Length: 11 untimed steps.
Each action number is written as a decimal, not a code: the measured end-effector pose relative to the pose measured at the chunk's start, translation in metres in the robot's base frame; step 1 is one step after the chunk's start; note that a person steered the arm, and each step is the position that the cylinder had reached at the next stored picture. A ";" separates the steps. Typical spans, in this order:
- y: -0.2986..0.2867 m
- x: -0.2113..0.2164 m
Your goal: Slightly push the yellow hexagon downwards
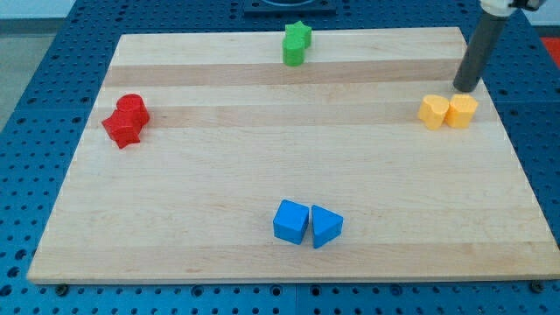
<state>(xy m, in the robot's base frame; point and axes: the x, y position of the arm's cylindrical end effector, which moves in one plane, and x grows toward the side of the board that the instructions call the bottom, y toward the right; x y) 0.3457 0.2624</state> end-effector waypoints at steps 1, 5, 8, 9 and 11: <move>0.004 0.012; 0.025 0.015; -0.005 -0.040; -0.011 -0.040; -0.063 -0.040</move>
